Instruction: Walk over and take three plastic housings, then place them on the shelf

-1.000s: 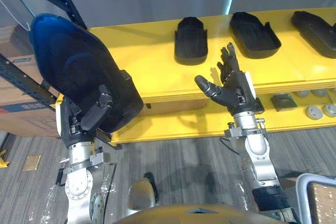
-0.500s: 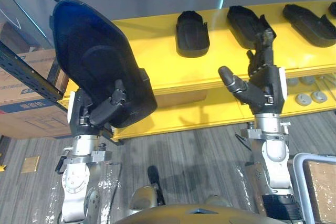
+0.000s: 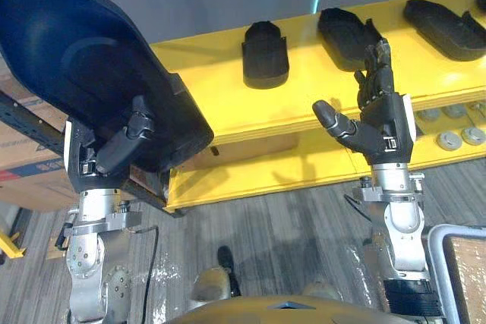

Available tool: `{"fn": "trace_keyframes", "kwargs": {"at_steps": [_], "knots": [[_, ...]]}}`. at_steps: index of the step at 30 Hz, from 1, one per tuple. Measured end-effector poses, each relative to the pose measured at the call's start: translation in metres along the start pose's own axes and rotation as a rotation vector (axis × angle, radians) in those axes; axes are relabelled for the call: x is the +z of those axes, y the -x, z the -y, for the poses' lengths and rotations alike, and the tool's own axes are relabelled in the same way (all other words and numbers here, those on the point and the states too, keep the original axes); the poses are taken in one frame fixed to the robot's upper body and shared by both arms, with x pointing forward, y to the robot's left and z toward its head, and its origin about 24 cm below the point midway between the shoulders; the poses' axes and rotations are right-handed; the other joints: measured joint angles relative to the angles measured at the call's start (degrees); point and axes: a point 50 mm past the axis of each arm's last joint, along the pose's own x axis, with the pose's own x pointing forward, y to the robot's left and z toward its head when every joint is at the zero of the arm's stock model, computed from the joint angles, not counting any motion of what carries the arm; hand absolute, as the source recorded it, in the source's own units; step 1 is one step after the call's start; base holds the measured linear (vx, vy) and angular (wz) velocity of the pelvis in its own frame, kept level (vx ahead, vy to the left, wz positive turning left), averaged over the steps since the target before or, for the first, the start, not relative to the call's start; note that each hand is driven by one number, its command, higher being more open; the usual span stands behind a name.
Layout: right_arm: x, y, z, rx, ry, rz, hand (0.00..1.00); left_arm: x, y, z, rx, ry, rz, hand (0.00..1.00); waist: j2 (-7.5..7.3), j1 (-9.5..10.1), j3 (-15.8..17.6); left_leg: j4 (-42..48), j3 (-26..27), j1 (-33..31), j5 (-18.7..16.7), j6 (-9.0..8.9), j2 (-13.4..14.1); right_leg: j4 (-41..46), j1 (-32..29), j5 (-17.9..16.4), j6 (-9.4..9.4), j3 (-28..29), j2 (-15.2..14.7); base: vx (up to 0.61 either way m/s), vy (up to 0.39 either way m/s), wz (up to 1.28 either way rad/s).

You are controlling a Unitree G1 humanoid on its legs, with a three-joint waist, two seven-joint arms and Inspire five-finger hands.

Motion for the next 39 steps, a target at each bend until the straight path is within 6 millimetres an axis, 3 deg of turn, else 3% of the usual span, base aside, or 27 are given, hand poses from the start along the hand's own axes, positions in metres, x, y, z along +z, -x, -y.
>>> {"fn": "trace_keyframes", "kwargs": {"at_steps": [2, 4, 6, 9, 13, 17, 21, 25, 32, 39], "knots": [[-0.001, 0.001, 0.001, -0.009, -0.001, -0.016, 1.0, 0.0, -0.009, 0.0, -0.014, -0.057, -0.007, 0.0, 0.37, -1.02, -0.64, -2.16, 0.21, 1.38, 0.19, -0.34, -0.27, 0.1, -0.02, 0.09, 0.14, 0.27, -0.05, 0.01, -0.01, -0.21], [-0.006, 0.01, 0.003, -0.04, -0.016, -0.059, 1.0, -0.003, -0.022, -0.001, -0.034, -0.142, -0.005, 0.0, 0.61, -1.5, -1.89, -3.93, 0.49, 2.37, -0.62, -1.81, -0.69, 0.07, -0.63, 0.4, 0.68, 0.99, -0.36, 0.03, 0.052, -0.21], [-0.011, 0.02, 0.005, -0.067, -0.036, -0.105, 1.0, -0.004, -0.032, -0.005, -0.035, -0.201, -0.004, 0.0, -0.05, -2.0, -2.1, -4.82, 1.61, 3.01, -0.83, -2.06, -1.67, -0.08, -1.16, 0.94, 1.54, 2.13, -0.84, 0.05, 0.092, -0.25], [-0.018, 0.035, 0.002, -0.091, -0.052, -0.175, 1.0, -0.014, -0.05, -0.022, -0.003, -0.265, -0.063, 0.0, -0.92, -2.53, -2.48, -6.19, 3.97, 3.62, -1.07, -1.61, -2.56, -2.57, -1.79, 3.12, 2.56, 4.46, -1.12, 0.02, 0.107, -0.34], [-0.022, 0.041, -0.002, -0.078, -0.06, -0.214, 1.0, -0.026, -0.071, -0.062, 0.135, -0.346, -0.169, 0.0, -1.21, -3.87, -2.63, -6.2, 6.15, 3.95, -1.51, -0.96, -2.81, -6.39, -1.26, 6.03, 3.2, 6.49, -0.81, -0.01, 0.083, -0.27], [-0.025, 0.05, -0.003, -0.047, -0.033, -0.26, 1.0, -0.02, -0.093, -0.089, 0.232, -0.401, -0.194, 0.0, -1.17, -4.14, -2.61, -6.21, 6.95, 3.85, -1.5, -0.83, -2.56, -7.3, -1.63, 6.74, 3.04, 7.02, -0.52, -0.04, 0.032, -0.11], [-0.026, 0.049, -0.009, 0.032, -0.02, -0.274, 1.0, -0.014, -0.112, -0.108, 0.309, -0.336, -0.205, 0.0, -0.82, -4.33, -2.54, -6.21, 7.52, 2.84, -1.36, -0.7, -2.09, -7.48, -3.03, 7.13, 2.88, 7.87, 0.02, -0.02, 0.003, -0.07], [-0.028, 0.05, -0.012, 0.046, -0.024, -0.296, 1.0, -0.02, -0.12, -0.108, 0.311, -0.202, -0.246, 0.0, -0.47, -4.35, -2.35, -6.19, 7.58, 1.56, -0.81, -0.25, -2.21, -7.4, -4.35, 7.73, 2.97, 8.1, -0.03, 0.01, 0.002, 0.0], [-0.03, 0.046, -0.024, 0.09, -0.054, -0.295, 1.0, -0.059, -0.106, -0.107, 0.26, -0.033, -0.518, 0.0, 0.86, -5.72, -0.75, -6.18, 7.59, 1.59, -0.7, -0.13, -2.18, -6.96, -4.6, 7.56, 2.78, 8.18, -0.06, 0.01, 0.0, 0.0], [-0.031, 0.038, -0.037, 0.149, -0.081, -0.297, 1.0, -0.054, -0.128, -0.095, 0.229, 0.082, -0.482, 0.0, 0.82, -5.71, 2.73, -6.16, 7.69, -0.1, -0.04, 0.28, -2.16, -5.1, -7.23, 7.48, 2.66, 8.61, -0.26, -0.02, 0.006, 0.0]]}}
